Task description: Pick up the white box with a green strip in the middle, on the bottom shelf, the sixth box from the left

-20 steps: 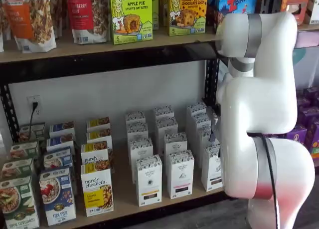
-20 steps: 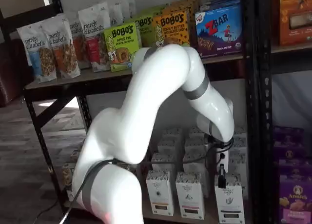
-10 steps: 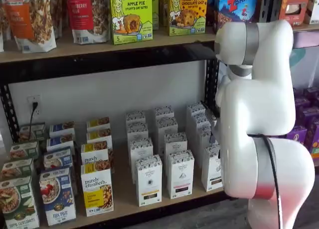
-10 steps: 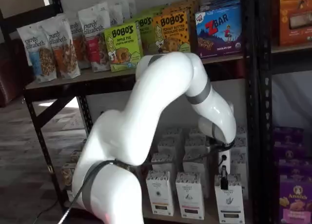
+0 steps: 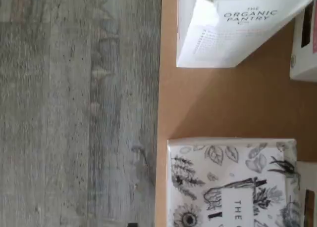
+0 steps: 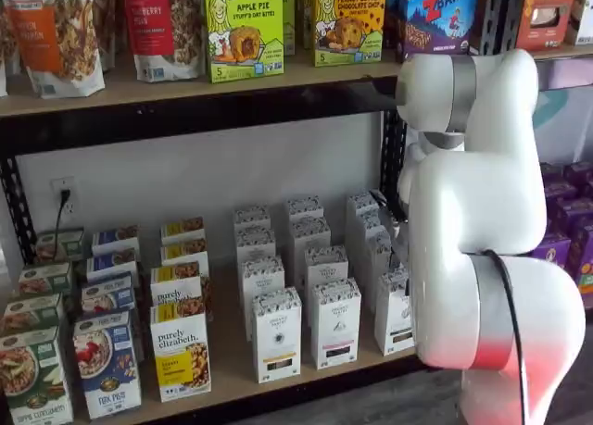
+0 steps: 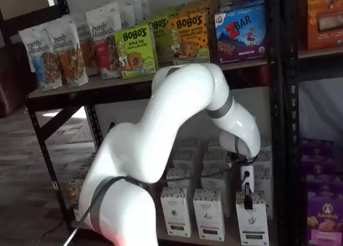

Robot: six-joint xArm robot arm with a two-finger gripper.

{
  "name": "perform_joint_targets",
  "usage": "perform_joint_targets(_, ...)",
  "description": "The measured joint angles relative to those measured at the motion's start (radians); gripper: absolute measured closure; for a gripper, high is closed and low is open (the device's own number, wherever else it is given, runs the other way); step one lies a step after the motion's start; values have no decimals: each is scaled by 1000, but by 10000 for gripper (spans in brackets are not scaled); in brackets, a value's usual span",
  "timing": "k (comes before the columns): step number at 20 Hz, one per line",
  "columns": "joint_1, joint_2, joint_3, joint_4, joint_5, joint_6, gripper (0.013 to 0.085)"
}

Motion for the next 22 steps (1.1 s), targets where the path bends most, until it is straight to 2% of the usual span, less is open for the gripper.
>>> perform_joint_targets(6, 7, 33, -41, -110, 20, 100, 130)
perform_joint_targets(14, 11, 58, -73, -161, 37, 147, 130)
perform_joint_targets(20, 12, 64, -70, -180, 14, 164, 130)
perform_joint_targets(22, 12, 65, -69, -181, 14, 165, 210)
